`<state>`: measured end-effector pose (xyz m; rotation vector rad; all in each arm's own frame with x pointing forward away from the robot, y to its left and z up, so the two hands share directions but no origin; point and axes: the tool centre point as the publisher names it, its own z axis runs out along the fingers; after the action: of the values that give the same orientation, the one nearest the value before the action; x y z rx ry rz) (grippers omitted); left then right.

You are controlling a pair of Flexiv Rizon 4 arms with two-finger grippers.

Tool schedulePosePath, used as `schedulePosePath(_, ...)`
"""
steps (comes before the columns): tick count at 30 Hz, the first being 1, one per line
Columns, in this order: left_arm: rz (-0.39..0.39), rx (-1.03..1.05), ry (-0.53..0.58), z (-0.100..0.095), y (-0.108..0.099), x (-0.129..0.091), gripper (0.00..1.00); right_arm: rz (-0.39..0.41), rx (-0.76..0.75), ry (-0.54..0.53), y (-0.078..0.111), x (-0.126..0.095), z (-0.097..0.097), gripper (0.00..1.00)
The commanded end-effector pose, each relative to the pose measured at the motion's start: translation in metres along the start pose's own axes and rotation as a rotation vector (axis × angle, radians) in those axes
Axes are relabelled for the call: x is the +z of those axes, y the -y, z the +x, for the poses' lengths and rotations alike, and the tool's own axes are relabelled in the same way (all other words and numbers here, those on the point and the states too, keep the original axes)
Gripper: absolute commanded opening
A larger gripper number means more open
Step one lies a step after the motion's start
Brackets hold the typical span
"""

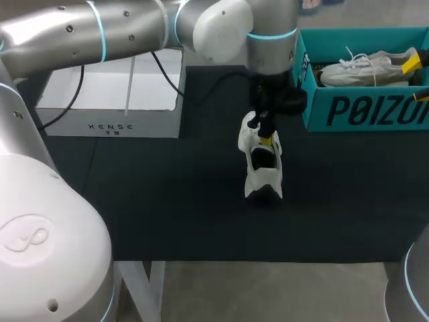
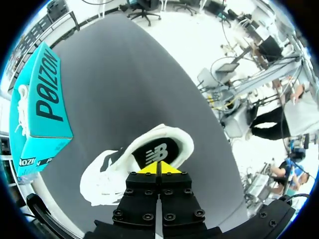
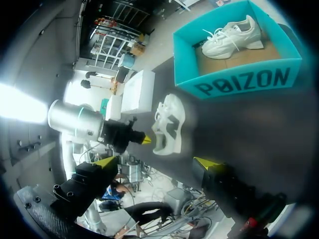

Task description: Take the shoe out of the shoebox, open the shoe tongue, remove and reinsert the insole, then place the shoe into the shoebox

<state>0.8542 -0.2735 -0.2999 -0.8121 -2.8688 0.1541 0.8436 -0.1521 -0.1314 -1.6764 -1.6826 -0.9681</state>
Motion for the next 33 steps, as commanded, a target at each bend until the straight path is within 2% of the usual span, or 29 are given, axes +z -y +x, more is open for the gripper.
schedulePosePath(1, 0.0, 0.001, -0.001, -0.001, -0.001, 0.0, 0.0, 0.001, 0.001, 0.003, 0.0, 0.0, 0.0, 1.0)
schedulePosePath(3, -0.103, -0.238, 0.133, -0.007, 0.014, 0.005, 0.0, 0.001, 0.001, 0.003, 0.0, 0.0, 0.0, 1.0)
schedulePosePath(4, -0.042, -0.328, 0.204, -0.006, 0.019, 0.003, 0.0, 0.001, 0.001, 0.003, 0.0, 0.0, 0.0, 1.0)
schedulePosePath(5, -0.016, -0.401, 0.23, -0.005, 0.023, 0.002, 0.0, 0.001, 0.001, 0.003, 0.0, 0.0, 0.0, 1.0)
schedulePosePath(6, -0.089, -0.43, 0.28, -0.003, 0.029, 0.003, 0.0, 0.001, 0.001, 0.003, 0.0, 0.0, 0.0, 1.0)
schedulePosePath(9, -0.087, -0.564, 0.363, 0.003, 0.036, -0.001, 0.0, 0.001, 0.001, 0.003, 0.0, 0.0, 0.0, 1.0)
schedulePosePath(10, -0.109, -0.555, 0.37, 0.005, 0.037, -0.002, 0.0, 0.001, 0.001, 0.003, 0.0, 0.0, 0.0, 1.0)
schedulePosePath(15, -0.041, -0.577, 0.373, 0.015, 0.034, -0.008, 0.0, 0.001, 0.001, 0.003, 0.0, 0.0, 0.0, 1.0)
schedulePosePath(17, -0.024, -0.564, 0.356, 0.021, 0.034, -0.01, 0.13, 0.001, 0.001, 0.003, 0.0, 0.0, 0.0, 1.0)
schedulePosePath(18, -0.023, -0.563, 0.354, 0.025, 0.036, -0.01, 0.25, 0.001, 0.001, 0.003, 0.0, 0.0, 0.0, 1.0)
schedulePosePath(19, 0.001, -0.558, 0.347, 0.029, 0.036, -0.011, 0.29, 0.001, 0.001, 0.003, 0.0, 0.0, 0.0, 1.0)
schedulePosePath(23, 0.014, -0.551, 0.314, 0.046, 0.039, -0.006, 0.46, 0.001, 0.001, 0.003, 0.0, 0.0, 0.0, 1.0)
schedulePosePath(24, 0.016, -0.546, 0.309, 0.049, 0.038, -0.003, 0.54, 0.001, 0.001, 0.003, 0.0, 0.0, 0.0, 1.0)
schedulePosePath(25, 0.01, -0.53, 0.291, 0.052, 0.038, 0.001, 0.67, 0.001, 0.001, 0.003, 0.0, 0.0, 0.0, 1.0)
schedulePosePath(30, -0.005, -0.474, 0.235, 0.062, 0.036, 0.02, 0.74, 0.001, 0.001, 0.003, 0.0, 0.0, 0.0, 1.0)
schedulePosePath(31, 0.0, -0.483, 0.255, 0.062, 0.035, 0.021, 0.73, 0.001, 0.001, 0.003, 0.0, 0.0, 0.0, 1.0)
schedulePosePath(32, -0.031, -0.471, 0.252, 0.063, 0.034, 0.025, 0.73, 0.001, 0.001, 0.003, 0.0, 0.0, 0.0, 1.0)
schedulePosePath(33, 0.009, -0.473, 0.253, 0.062, 0.032, 0.029, 0.68, 0.001, 0.001, 0.003, 0.0, 0.0, 0.0, 1.0)
